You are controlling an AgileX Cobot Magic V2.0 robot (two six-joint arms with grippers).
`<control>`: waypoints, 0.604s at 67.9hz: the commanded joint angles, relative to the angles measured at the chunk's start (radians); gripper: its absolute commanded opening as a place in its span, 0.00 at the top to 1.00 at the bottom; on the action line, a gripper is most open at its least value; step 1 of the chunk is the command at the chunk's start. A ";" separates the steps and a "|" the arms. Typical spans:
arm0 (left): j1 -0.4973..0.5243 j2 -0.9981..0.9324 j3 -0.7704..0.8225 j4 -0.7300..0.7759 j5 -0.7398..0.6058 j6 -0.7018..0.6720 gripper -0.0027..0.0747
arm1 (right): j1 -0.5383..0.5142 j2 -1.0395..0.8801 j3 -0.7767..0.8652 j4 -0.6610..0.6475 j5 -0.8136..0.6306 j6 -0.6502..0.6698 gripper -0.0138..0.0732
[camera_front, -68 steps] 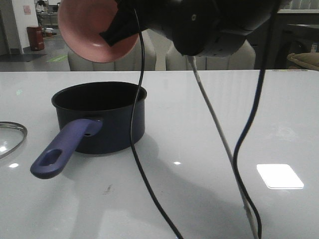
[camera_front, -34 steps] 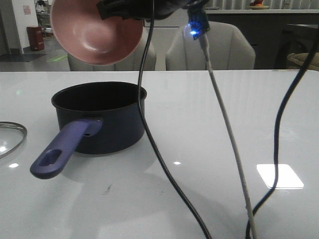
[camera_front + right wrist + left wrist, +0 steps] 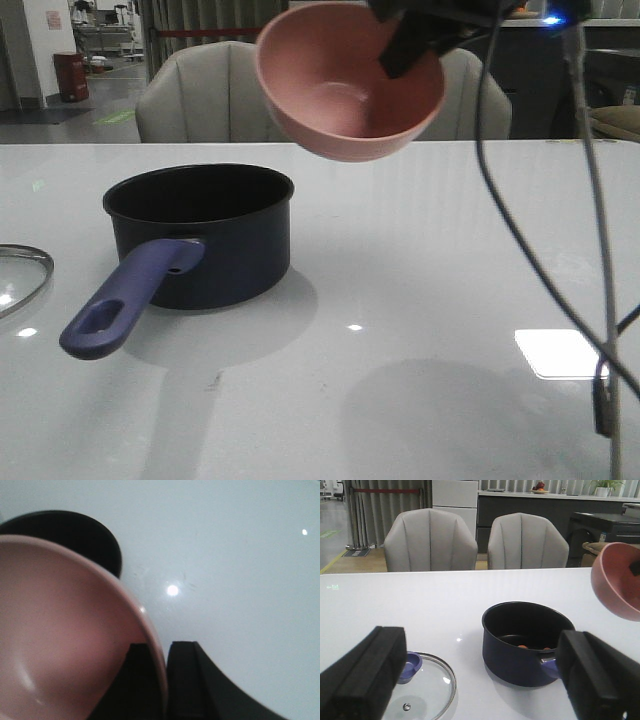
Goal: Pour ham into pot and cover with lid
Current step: 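Carry the empty bowl back and set it on the table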
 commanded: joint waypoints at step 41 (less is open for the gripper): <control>-0.008 0.011 -0.029 -0.002 -0.080 0.000 0.15 | -0.243 0.176 -0.048 -0.285 0.174 0.441 0.68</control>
